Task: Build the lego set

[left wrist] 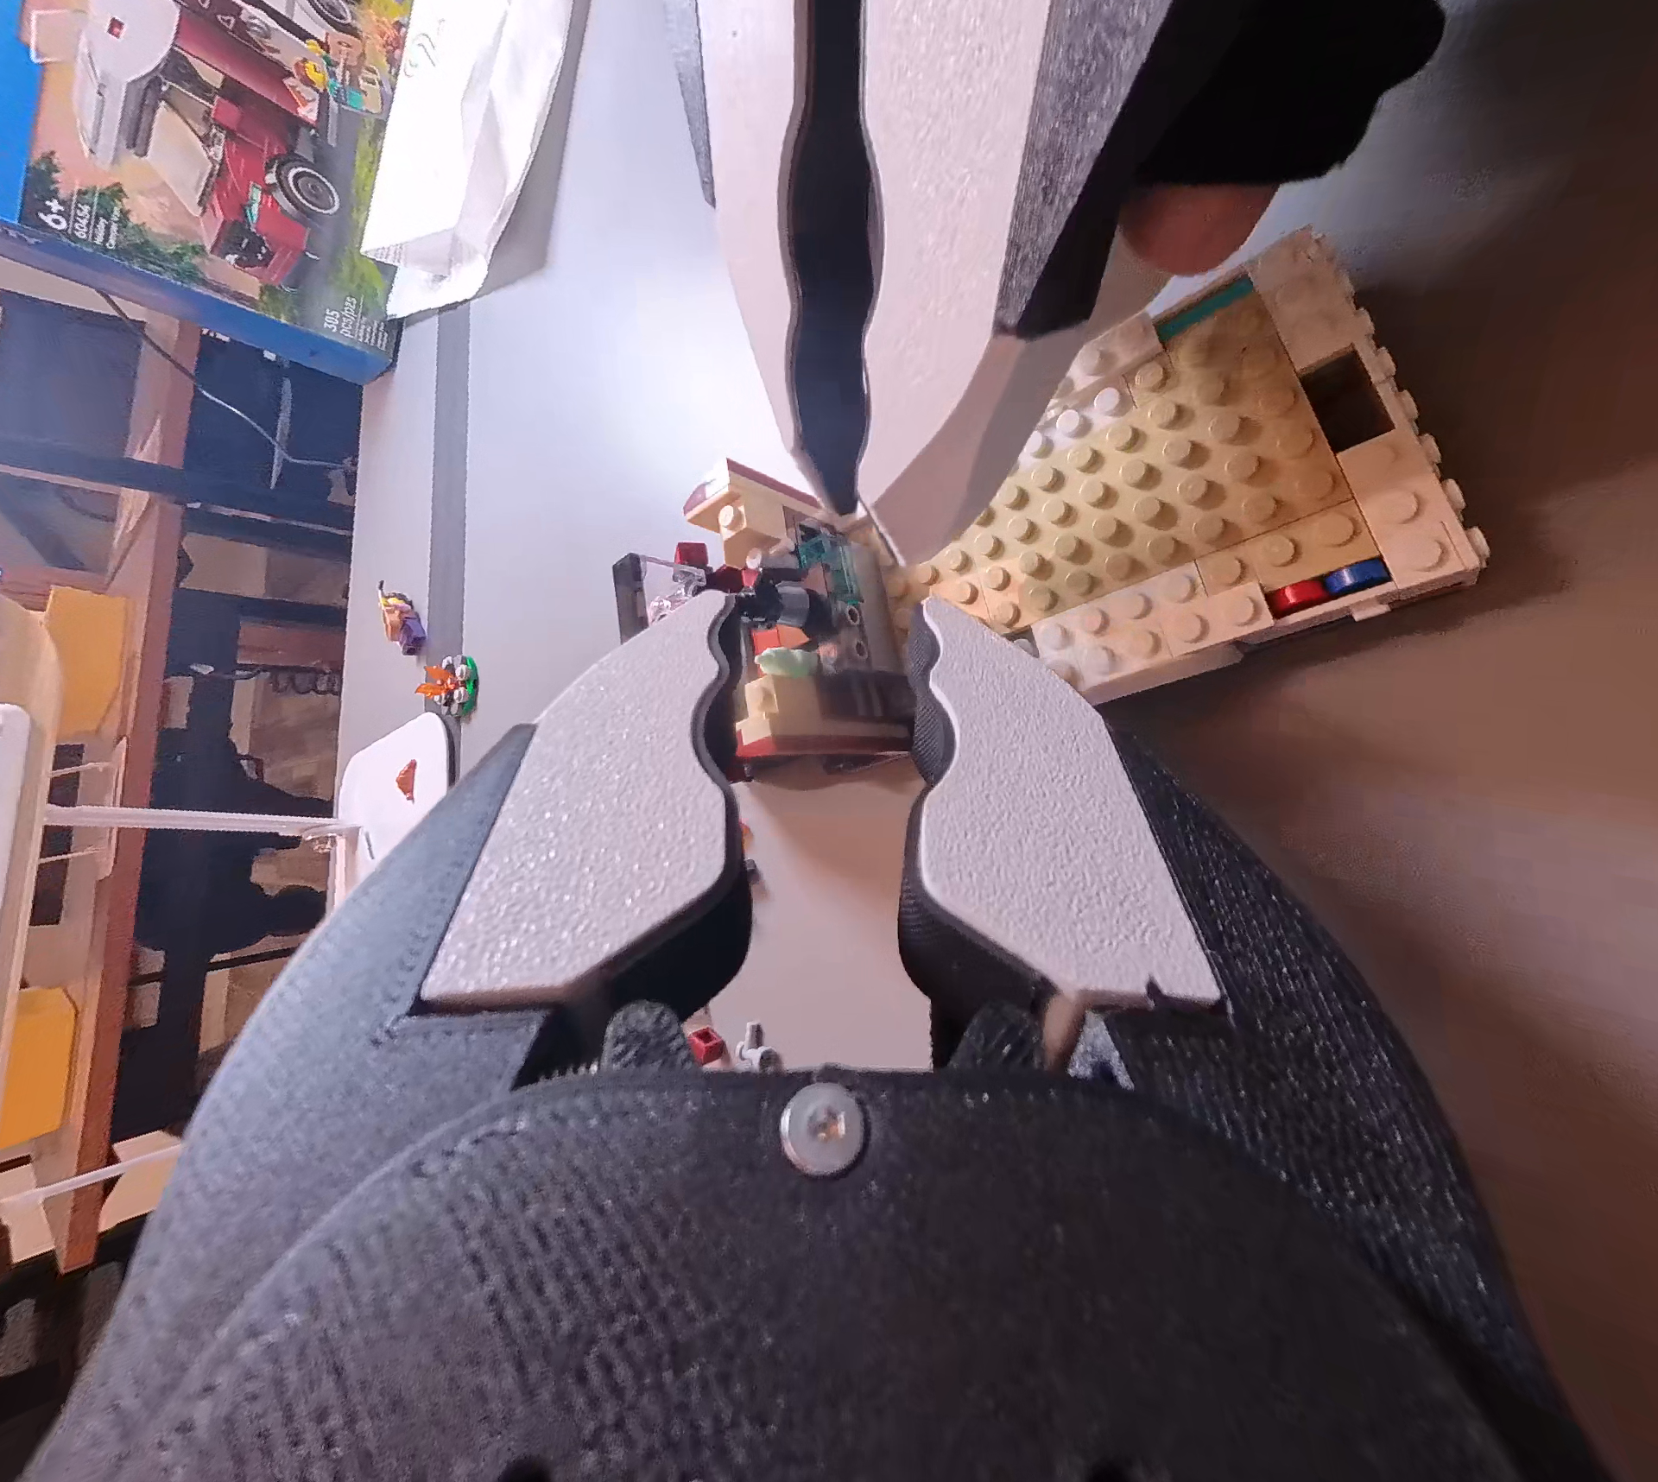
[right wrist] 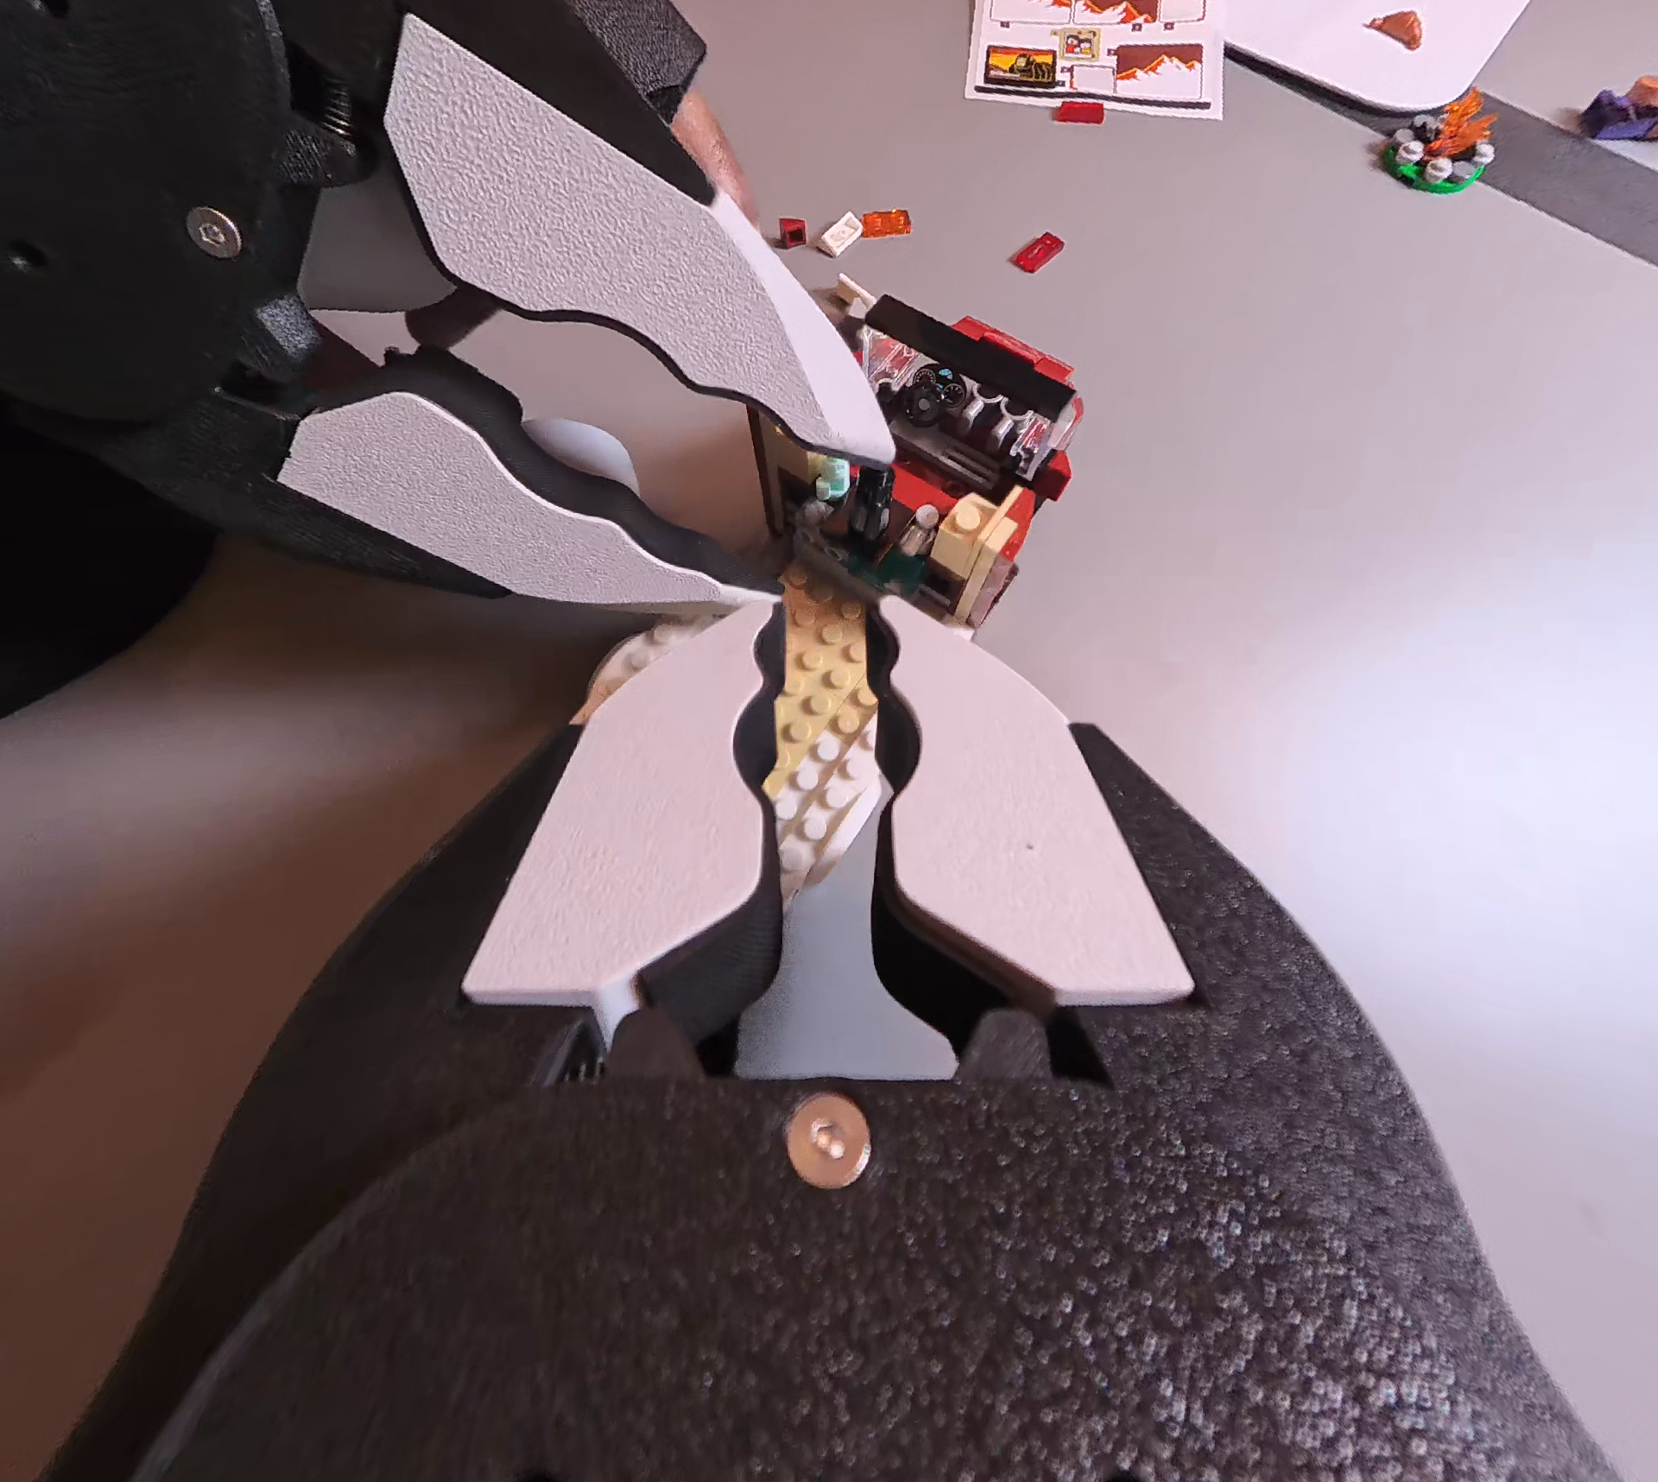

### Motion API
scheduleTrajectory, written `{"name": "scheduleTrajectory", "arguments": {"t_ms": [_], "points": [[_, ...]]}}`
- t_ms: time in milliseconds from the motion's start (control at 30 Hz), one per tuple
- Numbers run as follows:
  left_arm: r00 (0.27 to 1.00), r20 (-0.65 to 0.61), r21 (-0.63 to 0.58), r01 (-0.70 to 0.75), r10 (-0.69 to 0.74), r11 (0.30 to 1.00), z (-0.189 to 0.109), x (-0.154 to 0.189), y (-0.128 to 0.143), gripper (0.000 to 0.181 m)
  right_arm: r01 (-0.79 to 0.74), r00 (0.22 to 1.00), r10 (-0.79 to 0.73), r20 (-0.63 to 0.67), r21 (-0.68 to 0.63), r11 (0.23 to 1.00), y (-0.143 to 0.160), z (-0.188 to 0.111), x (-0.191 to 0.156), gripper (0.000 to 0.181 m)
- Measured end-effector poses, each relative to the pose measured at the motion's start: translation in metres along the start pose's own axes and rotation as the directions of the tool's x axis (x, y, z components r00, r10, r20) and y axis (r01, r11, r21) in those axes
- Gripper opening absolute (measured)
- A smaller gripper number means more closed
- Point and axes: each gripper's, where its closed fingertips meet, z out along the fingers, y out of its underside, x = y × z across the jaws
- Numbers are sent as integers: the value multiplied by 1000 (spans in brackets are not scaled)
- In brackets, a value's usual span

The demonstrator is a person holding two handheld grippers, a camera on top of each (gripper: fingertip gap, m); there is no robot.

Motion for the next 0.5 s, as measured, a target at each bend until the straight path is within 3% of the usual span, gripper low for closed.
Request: {"name": "scheduleTrajectory", "arguments": {"t_ms": [500], "points": [[990, 62, -46, -124, 127, 991, 1, -1, 3, 33, 3, 1000, -4, 10, 20, 1000, 5, -2, -4, 23]]}}
